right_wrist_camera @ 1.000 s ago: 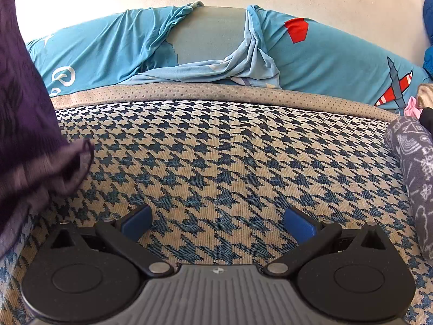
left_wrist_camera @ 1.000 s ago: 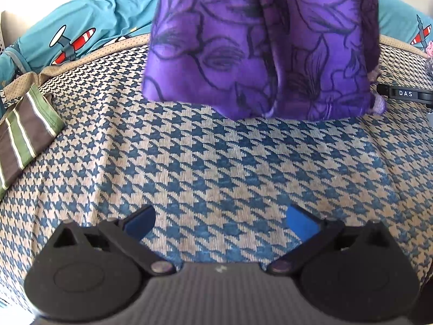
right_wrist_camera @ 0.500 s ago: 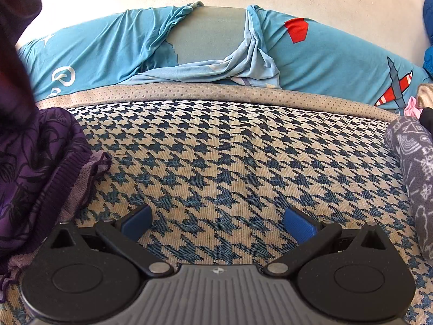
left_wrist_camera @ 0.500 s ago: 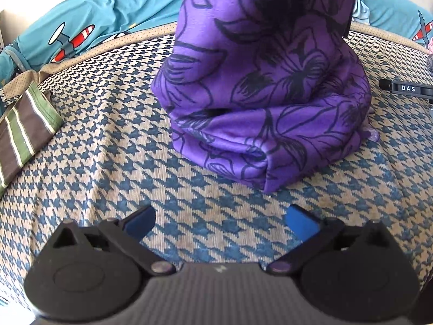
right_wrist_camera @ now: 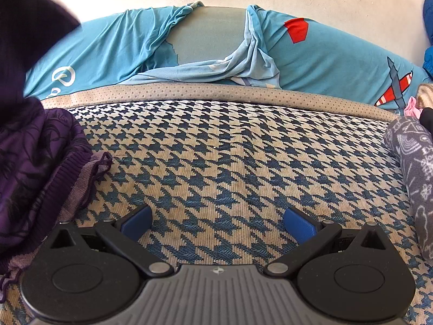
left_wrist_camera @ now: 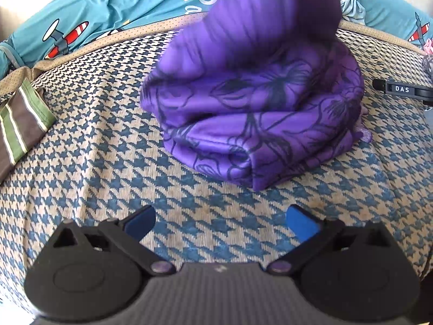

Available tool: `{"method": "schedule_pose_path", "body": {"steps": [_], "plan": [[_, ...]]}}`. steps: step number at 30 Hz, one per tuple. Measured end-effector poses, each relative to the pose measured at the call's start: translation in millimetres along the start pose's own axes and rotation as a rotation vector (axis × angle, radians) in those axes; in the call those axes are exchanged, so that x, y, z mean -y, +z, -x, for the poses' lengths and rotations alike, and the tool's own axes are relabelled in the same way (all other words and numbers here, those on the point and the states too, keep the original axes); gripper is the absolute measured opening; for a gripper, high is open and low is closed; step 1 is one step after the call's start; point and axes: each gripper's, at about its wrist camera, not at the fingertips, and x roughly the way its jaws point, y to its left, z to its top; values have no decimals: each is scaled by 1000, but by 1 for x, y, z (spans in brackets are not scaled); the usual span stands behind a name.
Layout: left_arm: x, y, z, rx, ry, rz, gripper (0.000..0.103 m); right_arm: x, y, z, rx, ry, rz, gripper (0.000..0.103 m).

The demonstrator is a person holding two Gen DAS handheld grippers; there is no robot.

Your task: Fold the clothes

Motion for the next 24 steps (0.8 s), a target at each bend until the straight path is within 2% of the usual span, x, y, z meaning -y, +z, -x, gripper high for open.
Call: {"method": "schedule_pose_path", "body": {"steps": [10,17,21,24], "plan": [[1,3,-5,-9,-54,45,103,0,0,0,0,0,0,103],[13,0,1,17,-68,9,103,0,0,0,0,0,0,103],[13,-1,12,75,-24,-10,103,0,0,0,0,0,0,103],[10,3,22,124,-22,-8,103,0,0,0,0,0,0,103]]}}
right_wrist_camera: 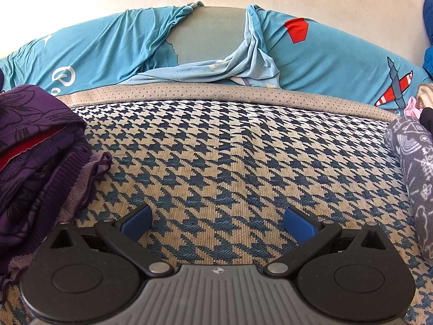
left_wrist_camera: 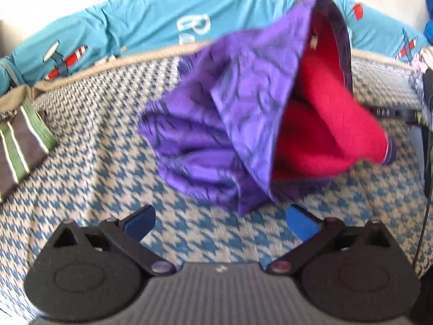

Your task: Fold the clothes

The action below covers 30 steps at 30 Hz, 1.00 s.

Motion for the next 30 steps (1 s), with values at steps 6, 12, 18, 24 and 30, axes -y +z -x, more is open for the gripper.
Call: {"method": "schedule_pose_path", "body": {"steps": [6,12,18,24,30], "plan": [[3,1,0,-9,-20,-5,103,0,0,0,0,0,0,103],[9,-2,-6,-38,-65,-4,103,0,0,-1,1,0,-1,103],[12,-4,-14,-62,-69,21,103,1,-1,-2,0,-2,1,103],[-1,3,-19,-71,-57,32,103,-1,-1,1,-16,-10,-2,103],[-8,-7,-18,-75,-56,125,103,-2,-3,9,-67,-29,-26,103]]}}
